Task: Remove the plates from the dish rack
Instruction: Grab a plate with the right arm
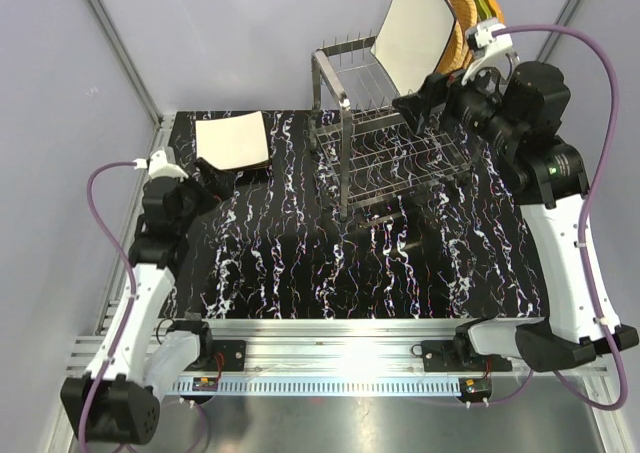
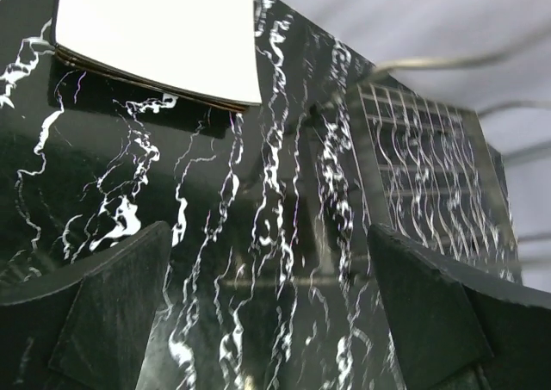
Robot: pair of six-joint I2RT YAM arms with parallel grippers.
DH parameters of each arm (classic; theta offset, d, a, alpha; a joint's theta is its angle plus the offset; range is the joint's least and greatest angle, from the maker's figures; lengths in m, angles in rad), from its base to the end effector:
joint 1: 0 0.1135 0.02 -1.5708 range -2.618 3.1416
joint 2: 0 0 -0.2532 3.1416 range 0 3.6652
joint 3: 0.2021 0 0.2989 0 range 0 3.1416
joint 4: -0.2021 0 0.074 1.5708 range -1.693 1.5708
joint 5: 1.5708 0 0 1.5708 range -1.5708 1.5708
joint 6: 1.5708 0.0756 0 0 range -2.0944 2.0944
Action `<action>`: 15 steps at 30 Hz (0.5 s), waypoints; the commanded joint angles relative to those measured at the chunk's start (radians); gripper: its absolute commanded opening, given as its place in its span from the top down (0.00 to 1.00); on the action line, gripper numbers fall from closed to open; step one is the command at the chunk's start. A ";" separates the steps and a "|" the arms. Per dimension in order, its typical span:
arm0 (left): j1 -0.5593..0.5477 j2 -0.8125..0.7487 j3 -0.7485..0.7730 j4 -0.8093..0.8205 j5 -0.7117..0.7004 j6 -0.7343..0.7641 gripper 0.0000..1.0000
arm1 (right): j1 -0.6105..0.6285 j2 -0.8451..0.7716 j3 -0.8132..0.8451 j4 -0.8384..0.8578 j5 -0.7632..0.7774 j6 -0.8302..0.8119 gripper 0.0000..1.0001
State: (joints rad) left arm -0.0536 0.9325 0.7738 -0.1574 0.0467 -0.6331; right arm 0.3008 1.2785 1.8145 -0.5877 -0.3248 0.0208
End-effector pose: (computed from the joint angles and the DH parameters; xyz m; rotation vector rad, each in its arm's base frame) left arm 0.3092 -0.0201 0.2833 -0.5171 1.8482 -0.5106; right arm 0.2924 0.1160 0.5496 -0.4769 1.5733 0.5097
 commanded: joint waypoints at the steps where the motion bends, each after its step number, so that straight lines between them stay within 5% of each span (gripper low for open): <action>1: -0.002 -0.130 -0.043 0.006 0.099 0.146 0.01 | -0.003 0.045 0.118 -0.047 0.061 0.036 0.00; 15: -0.002 -0.457 -0.148 -0.155 0.153 0.162 0.01 | -0.017 0.217 0.380 -0.123 0.300 0.143 0.07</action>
State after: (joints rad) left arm -0.0532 0.5198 0.6483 -0.2779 0.1638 -0.4931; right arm 0.2989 1.4818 2.1326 -0.7029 -0.1139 0.1150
